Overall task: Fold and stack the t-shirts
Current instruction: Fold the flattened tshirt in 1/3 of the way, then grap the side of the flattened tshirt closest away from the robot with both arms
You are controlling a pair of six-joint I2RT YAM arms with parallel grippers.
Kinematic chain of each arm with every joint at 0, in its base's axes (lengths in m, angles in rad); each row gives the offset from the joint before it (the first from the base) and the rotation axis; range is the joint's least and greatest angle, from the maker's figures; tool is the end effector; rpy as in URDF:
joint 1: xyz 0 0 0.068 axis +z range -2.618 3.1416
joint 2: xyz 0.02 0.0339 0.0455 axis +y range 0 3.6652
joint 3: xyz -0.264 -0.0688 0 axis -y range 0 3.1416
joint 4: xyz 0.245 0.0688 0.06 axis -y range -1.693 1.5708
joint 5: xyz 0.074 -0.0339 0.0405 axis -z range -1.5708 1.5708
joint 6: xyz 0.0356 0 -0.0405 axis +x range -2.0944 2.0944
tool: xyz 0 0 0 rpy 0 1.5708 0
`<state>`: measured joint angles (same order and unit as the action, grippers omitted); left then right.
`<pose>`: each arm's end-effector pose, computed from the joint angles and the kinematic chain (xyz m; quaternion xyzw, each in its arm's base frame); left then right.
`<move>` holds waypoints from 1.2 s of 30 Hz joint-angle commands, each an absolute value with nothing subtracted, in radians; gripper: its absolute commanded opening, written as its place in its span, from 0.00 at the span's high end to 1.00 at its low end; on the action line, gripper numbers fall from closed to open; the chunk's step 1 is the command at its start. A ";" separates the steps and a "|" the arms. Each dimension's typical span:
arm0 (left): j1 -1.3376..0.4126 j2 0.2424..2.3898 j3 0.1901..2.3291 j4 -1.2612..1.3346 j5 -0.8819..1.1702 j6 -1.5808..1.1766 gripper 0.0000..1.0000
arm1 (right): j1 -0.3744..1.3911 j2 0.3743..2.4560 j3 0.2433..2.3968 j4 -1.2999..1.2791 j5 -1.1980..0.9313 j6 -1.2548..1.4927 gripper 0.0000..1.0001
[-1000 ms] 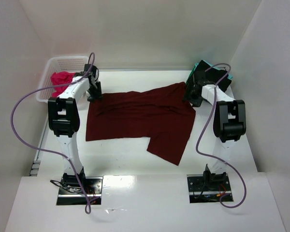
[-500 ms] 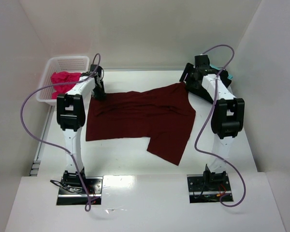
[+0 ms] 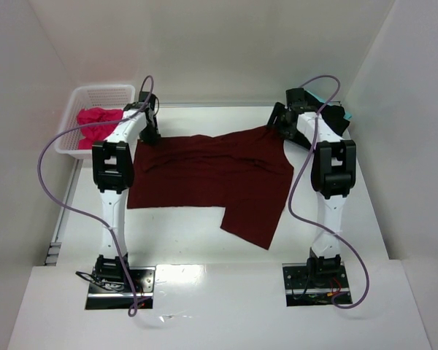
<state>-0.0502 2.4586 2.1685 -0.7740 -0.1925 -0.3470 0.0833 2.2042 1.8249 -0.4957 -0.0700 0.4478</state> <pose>0.5293 -0.0198 0.1723 -0.1663 0.9494 0.0420 0.2629 0.4943 0.0438 0.2073 0.1585 0.9261 0.1212 0.3201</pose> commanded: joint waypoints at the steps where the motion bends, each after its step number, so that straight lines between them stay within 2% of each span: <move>1: -0.044 2.564 2.281 -0.836 -0.222 -0.354 0.91 | 0.101 2.207 1.882 -0.486 -0.083 0.443 0.29; 7: -0.044 2.694 2.484 -0.931 -0.204 -0.354 0.90 | 0.101 2.217 1.877 -0.486 -0.100 0.452 0.29; 10: -0.044 2.746 2.700 -0.990 -0.195 -0.354 0.85 | 0.101 2.217 1.870 -0.484 -0.104 0.453 0.29; 15: -0.044 2.775 2.923 -1.070 -0.171 -0.354 0.76 | 0.101 2.169 1.841 -0.477 -0.104 0.453 0.29; 22: -0.044 2.565 2.928 -1.088 -0.156 -0.333 0.57 | 0.101 1.955 1.657 -0.410 -0.078 0.453 0.27; 24: -0.044 2.479 2.861 -1.088 -0.156 -0.329 0.49 | 0.101 1.879 1.595 -0.400 -0.074 0.462 0.24; 27: -0.064 2.326 2.714 -1.088 -0.190 -0.324 0.44 | 0.101 1.780 1.489 -0.390 -0.070 0.462 0.19; 31: -0.106 2.013 2.334 -1.000 -0.237 -0.341 0.38 | 0.101 1.620 1.337 -0.368 -0.080 0.499 0.07; 32: -0.106 1.906 2.161 -0.945 -0.244 -0.358 0.34 | 0.101 1.581 1.294 -0.368 -0.087 0.516 0.05; 36: -0.106 1.632 1.715 -0.843 -0.196 -0.433 0.21 | 0.101 1.484 1.138 -0.368 -0.130 0.556 0.02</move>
